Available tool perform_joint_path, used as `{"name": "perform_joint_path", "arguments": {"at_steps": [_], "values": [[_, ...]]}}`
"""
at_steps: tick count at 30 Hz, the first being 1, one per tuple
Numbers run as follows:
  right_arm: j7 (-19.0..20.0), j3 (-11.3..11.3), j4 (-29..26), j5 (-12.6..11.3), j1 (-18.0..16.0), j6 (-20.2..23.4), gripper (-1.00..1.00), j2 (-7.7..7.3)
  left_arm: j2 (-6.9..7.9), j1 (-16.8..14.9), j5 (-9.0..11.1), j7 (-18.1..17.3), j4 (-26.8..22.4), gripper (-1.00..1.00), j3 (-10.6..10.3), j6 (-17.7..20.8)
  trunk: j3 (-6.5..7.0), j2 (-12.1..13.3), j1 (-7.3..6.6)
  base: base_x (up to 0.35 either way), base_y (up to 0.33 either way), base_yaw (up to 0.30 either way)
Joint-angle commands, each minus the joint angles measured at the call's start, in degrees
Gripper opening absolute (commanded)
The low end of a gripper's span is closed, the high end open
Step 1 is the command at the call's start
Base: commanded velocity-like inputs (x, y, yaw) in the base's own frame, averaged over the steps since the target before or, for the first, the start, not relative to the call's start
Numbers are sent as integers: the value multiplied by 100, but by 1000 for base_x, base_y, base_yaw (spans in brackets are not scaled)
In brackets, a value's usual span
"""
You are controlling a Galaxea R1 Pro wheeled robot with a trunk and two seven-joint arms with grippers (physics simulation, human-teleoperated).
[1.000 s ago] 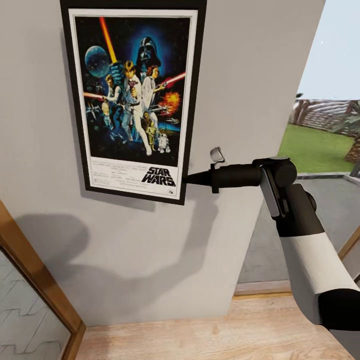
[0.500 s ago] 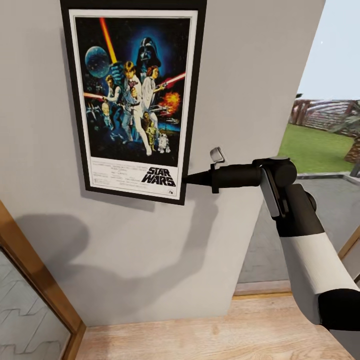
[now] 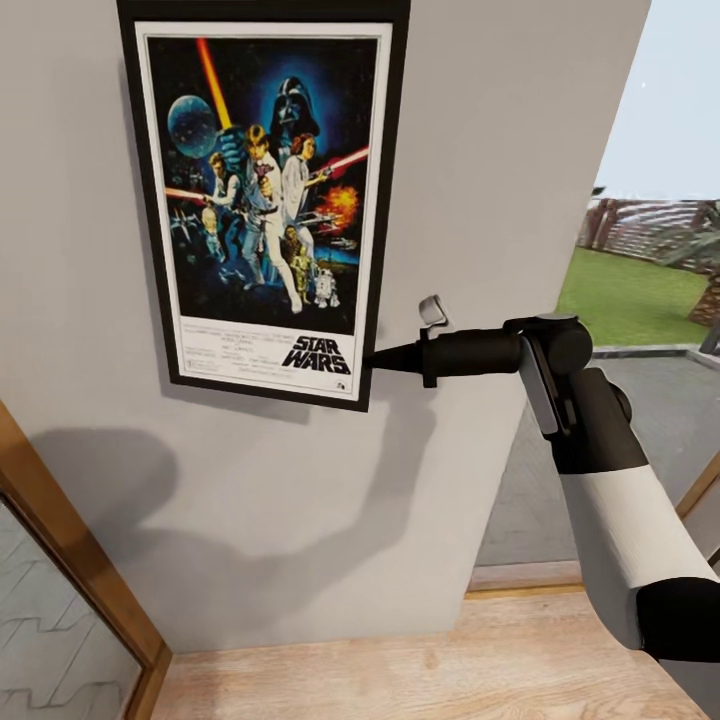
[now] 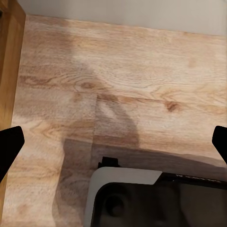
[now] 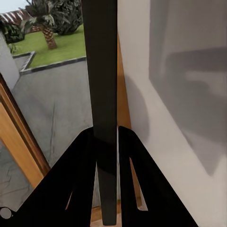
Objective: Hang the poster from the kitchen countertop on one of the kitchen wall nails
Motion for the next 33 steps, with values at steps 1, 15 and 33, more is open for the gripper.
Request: {"name": "perform_joint_path", "arguments": {"at_steps": [1,15,33], "values": [[-5,13,1,-38,-6,52,-100,-5,-3,-1,-1,-40,-6,100,22,-6,-11,-12,4,0,0,0],[15,28,24,-32,-6,51,-100,-5,-3,-2,-4,-40,-6,100,22,-6,-11,-12,4,0,0,0],[21,30,14,-30,-6,51,-100,-11,-3,-2,-2,-39,-6,100,22,-6,-11,-12,4,0,0,0]]}}
